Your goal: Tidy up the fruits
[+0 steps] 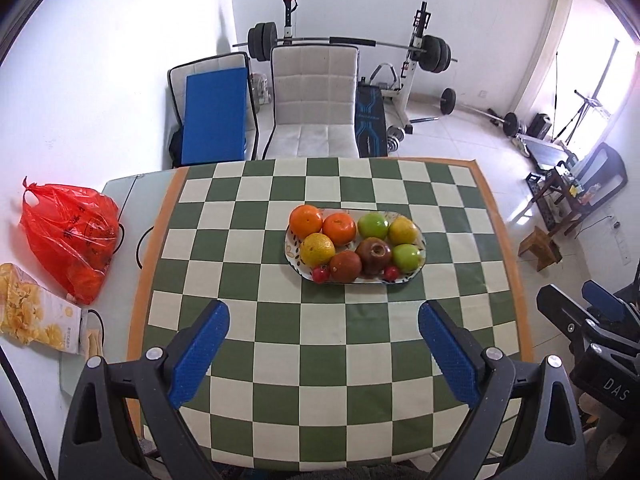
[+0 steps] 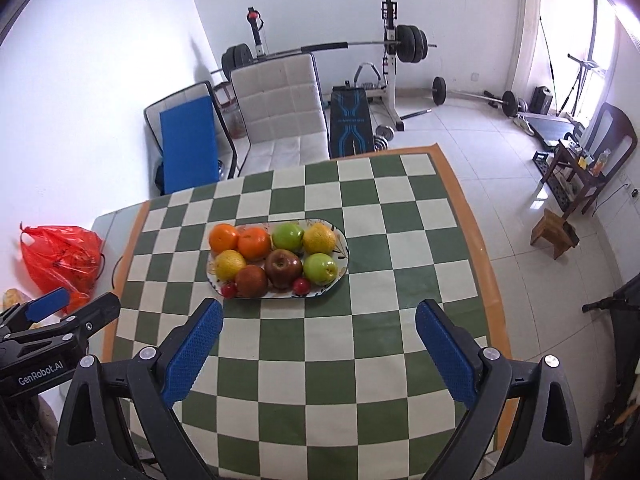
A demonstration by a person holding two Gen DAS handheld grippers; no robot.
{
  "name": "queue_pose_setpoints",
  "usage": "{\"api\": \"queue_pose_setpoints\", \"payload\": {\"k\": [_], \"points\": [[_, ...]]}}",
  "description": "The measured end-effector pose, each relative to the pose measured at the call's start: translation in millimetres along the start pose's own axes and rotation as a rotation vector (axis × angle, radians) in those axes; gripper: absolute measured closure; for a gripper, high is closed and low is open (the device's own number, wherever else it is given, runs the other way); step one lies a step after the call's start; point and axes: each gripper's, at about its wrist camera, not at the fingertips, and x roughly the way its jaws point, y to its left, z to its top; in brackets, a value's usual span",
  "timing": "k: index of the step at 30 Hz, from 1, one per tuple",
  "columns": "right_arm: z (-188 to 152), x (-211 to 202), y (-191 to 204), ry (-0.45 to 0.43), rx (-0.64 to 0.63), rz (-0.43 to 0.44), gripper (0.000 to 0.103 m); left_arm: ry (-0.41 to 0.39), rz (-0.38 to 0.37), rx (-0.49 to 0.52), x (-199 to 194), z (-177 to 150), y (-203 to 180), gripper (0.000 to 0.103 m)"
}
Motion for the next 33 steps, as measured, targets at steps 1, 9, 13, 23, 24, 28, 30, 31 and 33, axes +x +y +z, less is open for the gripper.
{"api": "queue_pose_setpoints", "payload": {"k": [1,9,13,23,24,28,30,31,33], "points": [[-1.2,-9.8,1.3,-0.007,-0.003,0.001,0.004,-0.008,-0.005,-0.001,-6.8,-1.5,-0.3,0.006],[-10.0,-83.2,11.8,-0.058,-0.02,0.011,0.004,-0.057,0.001,-0.001,-56.4,-16.4,2.0,0.006],[-14.9,-111.6,20.3,-0.082,-0.043,0.014,0.004,-0.073,0.005,-0.004,-71.9,-22.9,2.6,0.006],[-22.7,-127.5,25.7,-0.071,-0.055,0.026,0.004,-0.102,0.01,-0.01,-85.2,-27.1,0.9,0.006],[-22.9,-126.9,26.4,-0.07,-0.056,0.024,0.004,-0.099,0.008,-0.012,-83.8,-27.4,0.5,0.006],[-23.7,-124.4,23.7,-0.063,-0.056,0.025,0.004,-0.094,0.007,-0.012,-79.2,-26.7,-1.8,0.006],[-23.4,-123.2,22.4,-0.066,-0.054,0.026,0.004,-0.1,0.005,-0.013,-79.5,-28.3,-2.4,0.006],[-23.5,-121.4,21.8,-0.066,-0.054,0.023,0.004,-0.102,0.006,-0.013,-77.5,-28.0,-3.1,0.006],[-22.0,-116.8,21.4,-0.071,-0.053,0.016,0.004,-0.115,0.005,-0.014,-71.8,-25.9,-4.0,0.006]]}}
